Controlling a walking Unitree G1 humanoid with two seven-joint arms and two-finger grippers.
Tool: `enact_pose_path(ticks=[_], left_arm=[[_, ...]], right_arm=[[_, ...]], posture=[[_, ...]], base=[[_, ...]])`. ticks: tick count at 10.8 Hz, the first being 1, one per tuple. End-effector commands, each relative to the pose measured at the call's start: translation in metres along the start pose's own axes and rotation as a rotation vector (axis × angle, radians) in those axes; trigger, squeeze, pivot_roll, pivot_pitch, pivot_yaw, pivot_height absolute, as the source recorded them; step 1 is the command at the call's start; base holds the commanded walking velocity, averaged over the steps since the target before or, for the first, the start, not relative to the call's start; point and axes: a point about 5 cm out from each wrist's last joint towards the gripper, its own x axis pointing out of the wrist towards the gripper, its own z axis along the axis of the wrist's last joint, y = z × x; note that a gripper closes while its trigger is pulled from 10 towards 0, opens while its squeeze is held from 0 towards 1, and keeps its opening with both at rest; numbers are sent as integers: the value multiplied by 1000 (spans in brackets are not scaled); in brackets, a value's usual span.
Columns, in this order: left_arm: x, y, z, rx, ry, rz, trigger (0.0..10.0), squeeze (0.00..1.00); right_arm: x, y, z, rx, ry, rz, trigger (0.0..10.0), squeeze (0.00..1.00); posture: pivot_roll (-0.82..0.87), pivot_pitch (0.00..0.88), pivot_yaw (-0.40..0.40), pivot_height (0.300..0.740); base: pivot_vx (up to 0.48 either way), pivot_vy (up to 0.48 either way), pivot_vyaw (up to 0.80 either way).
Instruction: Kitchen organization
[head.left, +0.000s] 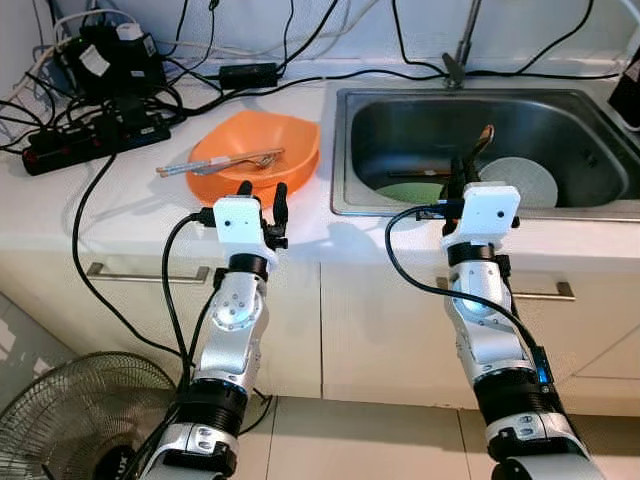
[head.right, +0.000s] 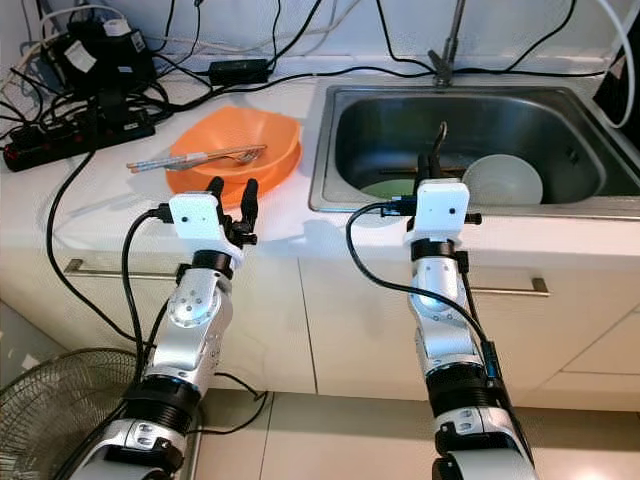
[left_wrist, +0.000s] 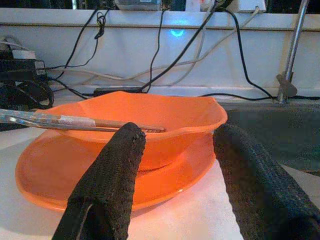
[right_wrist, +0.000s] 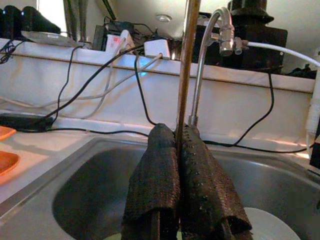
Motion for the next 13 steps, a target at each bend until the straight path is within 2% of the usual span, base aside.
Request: enact_pose_path(ticks=[1,4,7,13], left_arm=[[0,1,2,-5,-5,7,10000,0],[1,-3,10,1,-45,-10,10000,0],[-13,1,-6,17,14,-17,10000,0],[-12,2,-2,11,8,-8,10000,0]], right_arm=[[4,2,6,6,-25,4,10000,0],[6,2,9,17,-42,4,10000,0],[6,2,9,19,-42,3,10000,0],[5,3,8,23,-38,2,10000,0]], posture=[[75,0,53,740],[76,0,53,740],[76,0,54,740],[84,0,51,740]], base=[[326,0,0],[324,0,0],[333,0,0],[349,0,0]])
